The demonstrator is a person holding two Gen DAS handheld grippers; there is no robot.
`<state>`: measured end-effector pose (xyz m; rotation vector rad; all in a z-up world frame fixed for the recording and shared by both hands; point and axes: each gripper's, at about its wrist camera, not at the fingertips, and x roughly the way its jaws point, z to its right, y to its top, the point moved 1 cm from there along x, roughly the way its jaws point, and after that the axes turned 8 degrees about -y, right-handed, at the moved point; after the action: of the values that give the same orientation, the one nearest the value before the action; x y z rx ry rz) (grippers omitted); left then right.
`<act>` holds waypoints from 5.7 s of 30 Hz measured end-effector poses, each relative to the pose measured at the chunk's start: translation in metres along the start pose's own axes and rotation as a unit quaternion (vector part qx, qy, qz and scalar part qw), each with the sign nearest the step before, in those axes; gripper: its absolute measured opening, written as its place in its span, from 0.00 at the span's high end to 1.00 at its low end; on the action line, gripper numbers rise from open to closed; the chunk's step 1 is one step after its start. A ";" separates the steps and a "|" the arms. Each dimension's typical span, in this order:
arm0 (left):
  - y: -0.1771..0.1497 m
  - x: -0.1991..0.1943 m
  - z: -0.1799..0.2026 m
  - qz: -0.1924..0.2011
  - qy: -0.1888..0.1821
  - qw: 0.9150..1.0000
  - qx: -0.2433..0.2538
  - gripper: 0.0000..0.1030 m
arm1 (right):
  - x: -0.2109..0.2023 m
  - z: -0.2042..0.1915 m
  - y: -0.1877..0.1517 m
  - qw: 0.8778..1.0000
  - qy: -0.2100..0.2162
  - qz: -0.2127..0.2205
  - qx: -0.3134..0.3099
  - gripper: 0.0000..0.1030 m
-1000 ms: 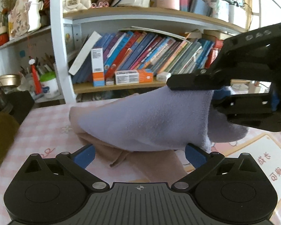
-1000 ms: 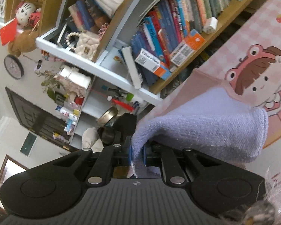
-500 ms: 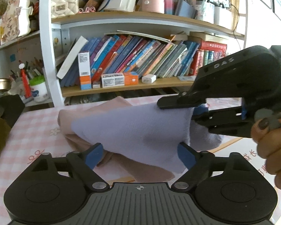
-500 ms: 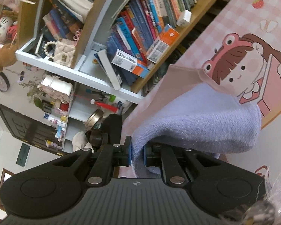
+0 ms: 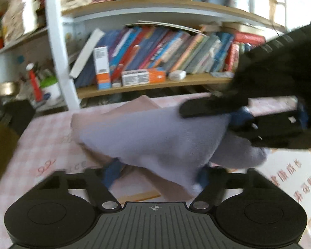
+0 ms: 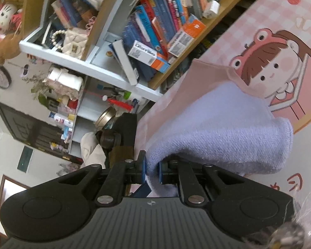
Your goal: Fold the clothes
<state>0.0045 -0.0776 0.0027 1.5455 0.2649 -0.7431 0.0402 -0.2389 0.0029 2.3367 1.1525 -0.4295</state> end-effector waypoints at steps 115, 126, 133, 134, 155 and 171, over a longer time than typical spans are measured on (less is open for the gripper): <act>-0.053 0.015 -0.080 -0.080 0.043 0.986 -0.140 0.96 | -0.124 0.125 -0.029 0.881 -0.404 0.054 -0.241 0.82; -0.053 0.033 -0.040 -0.111 0.010 0.991 -0.074 0.96 | -0.138 0.132 -0.021 0.869 -0.422 0.070 -0.247 0.92; -0.053 0.030 -0.053 -0.113 0.010 0.990 -0.087 0.93 | -0.134 0.128 -0.026 0.876 -0.413 0.068 -0.239 0.91; -0.051 0.028 -0.052 -0.109 0.014 0.991 -0.081 0.92 | -0.134 0.128 -0.025 0.876 -0.413 0.067 -0.239 0.90; -0.020 0.032 -0.045 -0.071 -0.005 0.997 0.005 0.84 | -0.093 0.092 0.007 0.858 -0.418 0.096 -0.281 0.67; -0.032 0.071 -0.077 -0.094 -0.016 0.995 -0.018 0.71 | -0.072 0.076 0.034 0.821 -0.463 0.121 -0.311 0.64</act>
<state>0.0622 -0.0180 -0.0690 1.4870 0.4018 -0.9042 0.0198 -0.3456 -0.0156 1.3558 0.3973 -0.8167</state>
